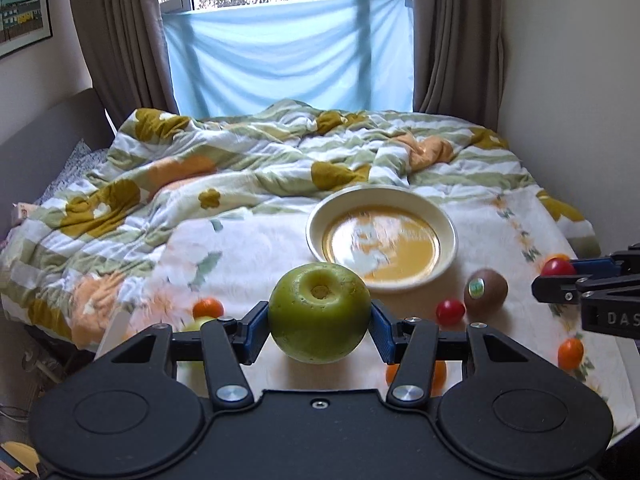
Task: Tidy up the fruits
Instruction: 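Carry the green apple into the white plate and open the left tool while the right tool carries the tomato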
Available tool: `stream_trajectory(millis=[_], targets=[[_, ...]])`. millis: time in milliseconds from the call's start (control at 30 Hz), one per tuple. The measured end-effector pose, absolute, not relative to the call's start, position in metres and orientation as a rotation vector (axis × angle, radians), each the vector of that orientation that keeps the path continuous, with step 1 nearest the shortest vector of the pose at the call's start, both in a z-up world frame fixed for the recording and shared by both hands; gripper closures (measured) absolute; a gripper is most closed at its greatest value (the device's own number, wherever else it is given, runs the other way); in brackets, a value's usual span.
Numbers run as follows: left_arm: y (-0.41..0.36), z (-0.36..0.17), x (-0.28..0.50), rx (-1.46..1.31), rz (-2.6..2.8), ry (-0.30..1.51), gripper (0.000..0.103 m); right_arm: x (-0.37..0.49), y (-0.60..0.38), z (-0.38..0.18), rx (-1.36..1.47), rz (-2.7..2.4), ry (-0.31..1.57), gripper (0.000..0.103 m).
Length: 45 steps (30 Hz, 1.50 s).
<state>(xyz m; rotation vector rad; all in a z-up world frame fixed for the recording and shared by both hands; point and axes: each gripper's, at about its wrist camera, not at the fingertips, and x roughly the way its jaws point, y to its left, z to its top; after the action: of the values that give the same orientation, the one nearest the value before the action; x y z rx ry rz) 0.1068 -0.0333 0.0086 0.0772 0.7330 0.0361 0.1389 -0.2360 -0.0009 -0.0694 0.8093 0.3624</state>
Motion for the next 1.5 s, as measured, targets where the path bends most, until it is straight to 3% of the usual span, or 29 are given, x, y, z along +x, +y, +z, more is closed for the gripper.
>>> stream_trajectory(millis=[400,900,1367,1400,1500], targets=[[-0.028,0.021,0.207,0.107,-0.069,0.748,0.046,0.227,-0.228,0.04,-0.096,0.357,0.775,0.055],[-0.041,-0.049,0.342,0.162,-0.207,0.887,0.046,0.345,-0.209,-0.009,-0.049,0.314,0.836,0.055],[-0.067,-0.096,0.381,0.24,-0.277,0.944,0.045,0.375,-0.222,-0.039,-0.004,0.248,0.898,0.055],[-0.068,-0.096,0.381,0.241,-0.279,0.937,0.043,0.375,-0.224,-0.04,-0.003,0.243,0.9,0.055],[-0.068,-0.089,0.375,0.257,-0.28,0.89,0.005,0.375,-0.226,-0.04,-0.004,0.237,0.902,0.055]])
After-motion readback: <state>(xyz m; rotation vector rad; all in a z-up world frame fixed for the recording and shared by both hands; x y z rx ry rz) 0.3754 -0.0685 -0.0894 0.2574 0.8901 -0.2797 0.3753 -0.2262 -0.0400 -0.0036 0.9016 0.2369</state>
